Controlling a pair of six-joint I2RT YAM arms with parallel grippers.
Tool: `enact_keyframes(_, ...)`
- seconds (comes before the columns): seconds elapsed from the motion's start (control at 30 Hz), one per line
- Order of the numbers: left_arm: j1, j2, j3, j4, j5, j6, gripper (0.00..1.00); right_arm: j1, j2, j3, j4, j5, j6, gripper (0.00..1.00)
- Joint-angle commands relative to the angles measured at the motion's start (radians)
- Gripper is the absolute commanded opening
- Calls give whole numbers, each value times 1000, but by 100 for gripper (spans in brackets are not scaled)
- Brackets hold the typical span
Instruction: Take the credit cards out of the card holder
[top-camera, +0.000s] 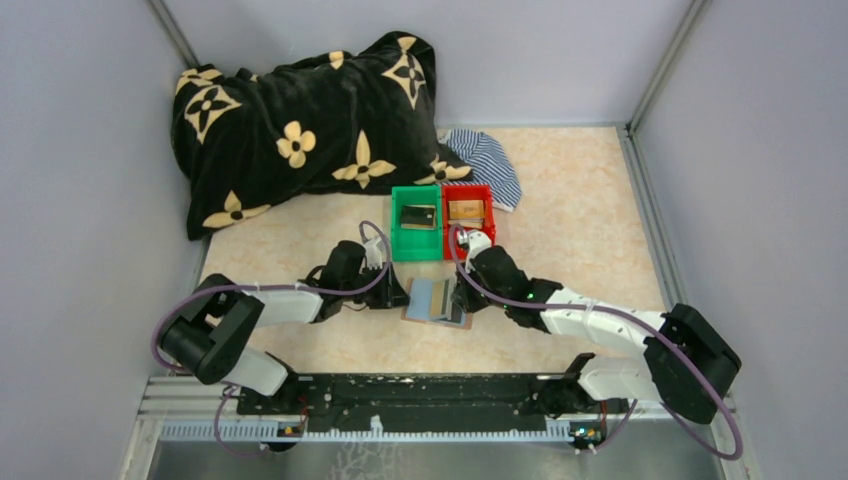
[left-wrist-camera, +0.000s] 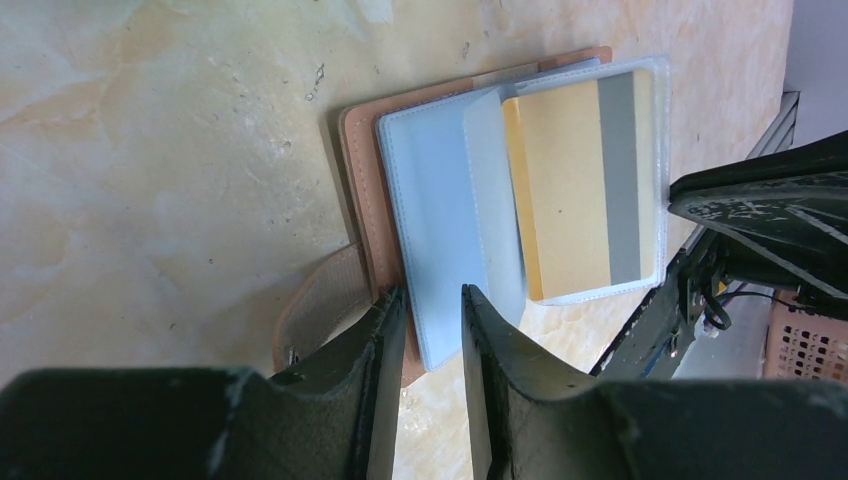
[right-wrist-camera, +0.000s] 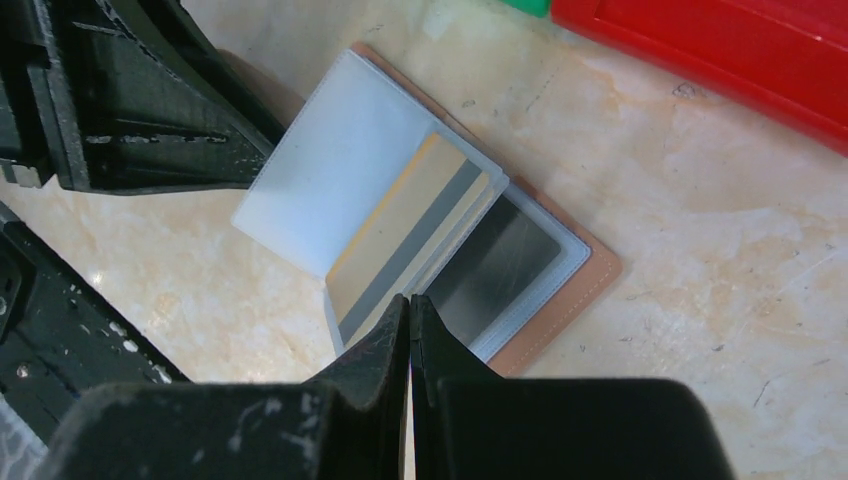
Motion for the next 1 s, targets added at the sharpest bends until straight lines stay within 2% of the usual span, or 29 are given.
enact_keyframes(0.0, -10, 34, -29, -99, -40, 35, 35, 3, -11, 71, 19, -7, -24, 0)
enact_keyframes(0.23, -10, 43, -24, -97, -38, 36, 35, 3, -57, 63, -16, 36, -11, 0)
enact_keyframes(0.37, -10, 59, -20, -83, -24, 36, 35, 4, -99, 59, -25, 3, -18, 0)
enact_keyframes(0.57, -10, 22, -17, -104, -28, 31, 35, 4, 1, 35, 34, -34, -13, 0)
enact_keyframes(0.63, -8, -28, -11, -161, -81, 20, 50, 4, 36, 15, 88, -51, 0, 0)
enact_keyframes(0.73, 0, -132, 12, -271, -155, 10, 64, 4, 77, -7, 126, -51, 5, 0)
enact_keyframes(0.97, 9, -338, 71, -416, -335, 13, 78, 4, 156, -63, 211, -55, 7, 0)
